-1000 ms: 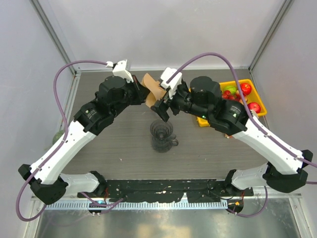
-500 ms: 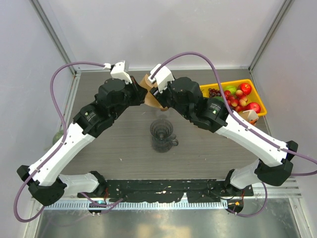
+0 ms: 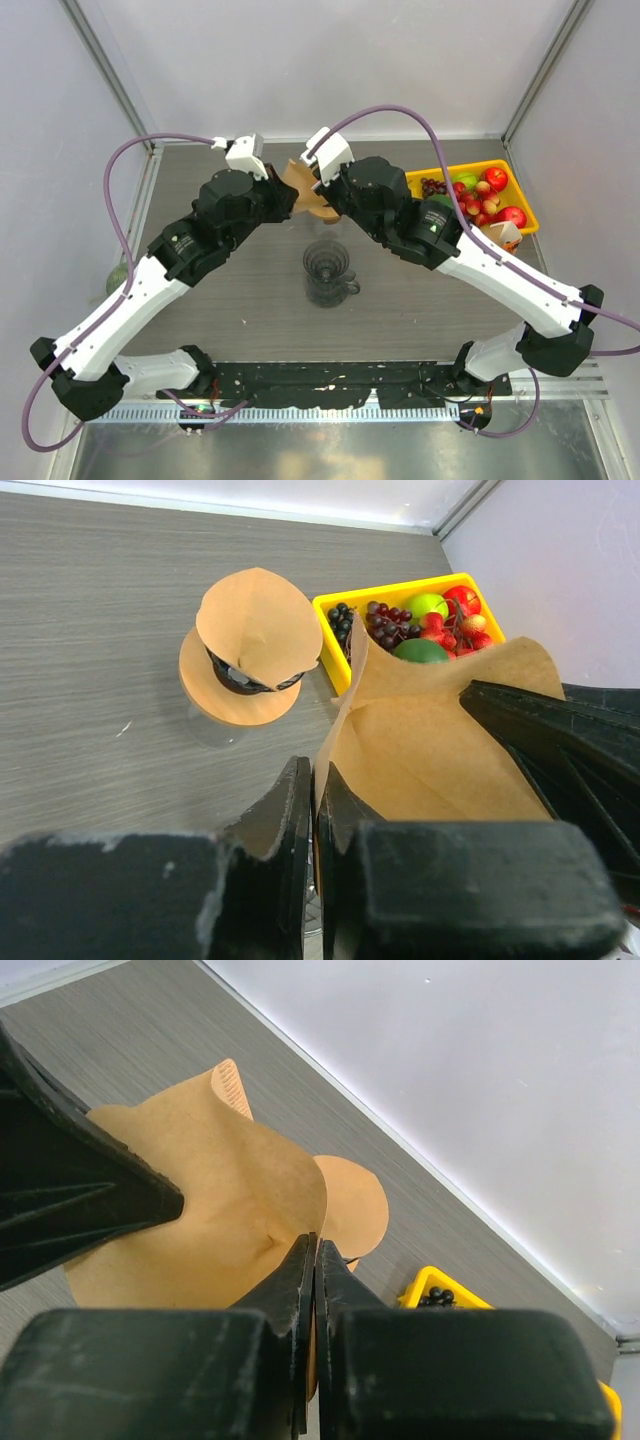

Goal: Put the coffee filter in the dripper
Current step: Adjust the coffee filter.

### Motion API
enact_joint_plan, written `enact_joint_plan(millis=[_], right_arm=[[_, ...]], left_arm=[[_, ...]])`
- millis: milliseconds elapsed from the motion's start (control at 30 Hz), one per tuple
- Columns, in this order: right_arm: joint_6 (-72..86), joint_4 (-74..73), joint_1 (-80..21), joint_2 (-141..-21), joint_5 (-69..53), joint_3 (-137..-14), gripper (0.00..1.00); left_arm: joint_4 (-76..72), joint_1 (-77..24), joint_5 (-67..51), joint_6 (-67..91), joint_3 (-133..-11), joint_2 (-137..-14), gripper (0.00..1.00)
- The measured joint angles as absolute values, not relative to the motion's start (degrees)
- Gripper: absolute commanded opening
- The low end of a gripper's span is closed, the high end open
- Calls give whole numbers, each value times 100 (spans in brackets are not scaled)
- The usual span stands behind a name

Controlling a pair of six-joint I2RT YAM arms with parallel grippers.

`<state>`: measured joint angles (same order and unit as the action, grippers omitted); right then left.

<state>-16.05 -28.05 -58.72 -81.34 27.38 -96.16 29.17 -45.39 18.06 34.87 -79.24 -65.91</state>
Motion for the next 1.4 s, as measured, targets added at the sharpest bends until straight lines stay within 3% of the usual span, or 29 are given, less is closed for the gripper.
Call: enact_joint_plan(millis=[133, 267, 367, 467, 600, 767, 900, 1100, 1267, 1400], right_arm=[[-1699, -2655, -5872, -7975, 2563, -9323, 5], [-1828, -2571, -5872, -7762, 2246, -9076, 5], [-1892, -2552, -5872, -7642, 1981, -9004, 5], [-1940, -2506, -5872, -7581, 1772, -8995, 5], [-1994, -2432, -5872, -7535, 1632, -8954, 5], [-2069, -2322, -5872, -7533, 1737, -8910, 5], [-2086, -2270, -5872, -7533, 1817, -8901, 5], [-2263, -2246, -5872, -7373, 1529, -8702, 5], [-2530, -2499, -5872, -7159, 978, -8643, 5], [-2694, -2709, -5872, -7057, 589, -8648, 5]], left_arm=[[2733, -4539, 1789, 3328, -7719, -6416, 19], [2460, -4539, 1671, 3083, -7540, -6243, 37], [2237, -4539, 1474, 2939, -7520, -6217, 39], [2215, -4539, 1369, 2884, -7555, -6276, 31], [2250, -4539, 1280, 2818, -7616, -6462, 3], [2296, -4587, 1164, 2759, -7614, -6501, 0], [2248, -4654, 1074, 2626, -7542, -6434, 28], [2239, -4633, 1103, 2171, -7354, -6215, 55], [2248, -4434, 764, 1562, -7113, -5791, 63], [2255, -4386, 290, 1181, -7076, -5592, 63]])
